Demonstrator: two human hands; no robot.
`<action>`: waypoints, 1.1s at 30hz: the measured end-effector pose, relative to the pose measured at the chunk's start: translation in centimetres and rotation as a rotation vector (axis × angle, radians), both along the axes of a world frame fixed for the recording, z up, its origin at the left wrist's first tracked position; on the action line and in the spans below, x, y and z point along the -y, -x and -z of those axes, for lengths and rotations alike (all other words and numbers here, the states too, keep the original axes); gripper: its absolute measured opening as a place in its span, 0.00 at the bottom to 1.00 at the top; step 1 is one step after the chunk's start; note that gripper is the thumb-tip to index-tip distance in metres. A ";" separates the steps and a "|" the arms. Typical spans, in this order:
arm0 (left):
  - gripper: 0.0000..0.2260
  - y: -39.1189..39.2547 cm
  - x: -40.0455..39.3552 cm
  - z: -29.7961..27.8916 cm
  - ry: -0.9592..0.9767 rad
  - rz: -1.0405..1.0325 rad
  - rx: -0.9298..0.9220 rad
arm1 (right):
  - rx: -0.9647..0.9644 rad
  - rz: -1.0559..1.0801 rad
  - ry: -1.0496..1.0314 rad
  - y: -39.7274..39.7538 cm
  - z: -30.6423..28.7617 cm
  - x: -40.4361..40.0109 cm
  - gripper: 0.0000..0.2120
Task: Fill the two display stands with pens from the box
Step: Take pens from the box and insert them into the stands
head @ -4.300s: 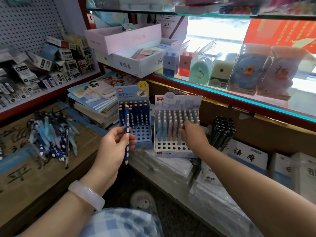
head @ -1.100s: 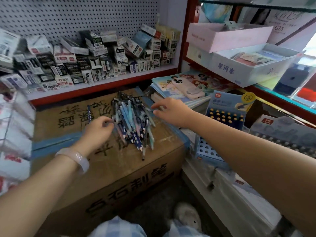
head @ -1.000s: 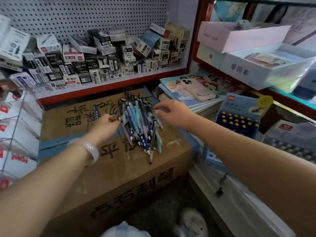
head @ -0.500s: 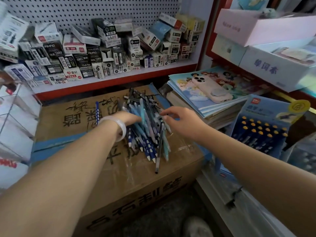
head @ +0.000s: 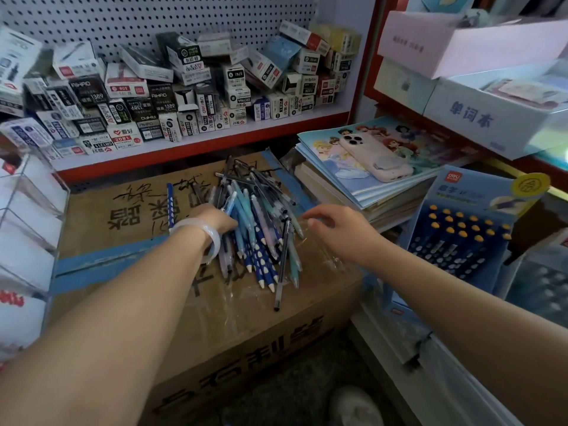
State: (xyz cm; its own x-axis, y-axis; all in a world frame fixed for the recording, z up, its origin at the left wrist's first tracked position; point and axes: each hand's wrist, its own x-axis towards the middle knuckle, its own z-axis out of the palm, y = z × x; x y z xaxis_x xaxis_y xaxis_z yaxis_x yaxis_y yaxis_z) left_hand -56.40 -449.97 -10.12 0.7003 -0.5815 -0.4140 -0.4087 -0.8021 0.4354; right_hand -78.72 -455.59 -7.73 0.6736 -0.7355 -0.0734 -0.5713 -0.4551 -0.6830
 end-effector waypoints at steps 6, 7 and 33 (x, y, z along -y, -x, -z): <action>0.12 -0.4 -1.0 0.8 0.082 -0.128 -0.015 | 0.012 0.024 -0.002 1.0 -0.3 -0.3 0.13; 0.11 -0.6 -1.1 0.8 0.096 -0.146 -0.037 | 0.006 0.030 -0.009 1.1 -0.4 -0.4 0.13; 0.05 11.2 -10.3 -9.2 0.662 0.193 -0.534 | 0.065 0.063 -0.057 5.7 -7.8 -6.3 0.13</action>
State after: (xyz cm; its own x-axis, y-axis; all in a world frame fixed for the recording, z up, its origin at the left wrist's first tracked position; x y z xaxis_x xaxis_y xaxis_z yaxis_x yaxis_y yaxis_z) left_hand -67.59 -439.66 -0.91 0.3732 -0.9072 -0.1942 -0.1191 -0.2545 0.9597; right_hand -84.39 -449.27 0.06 0.6309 -0.7724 -0.0738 -0.5513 -0.3793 -0.7431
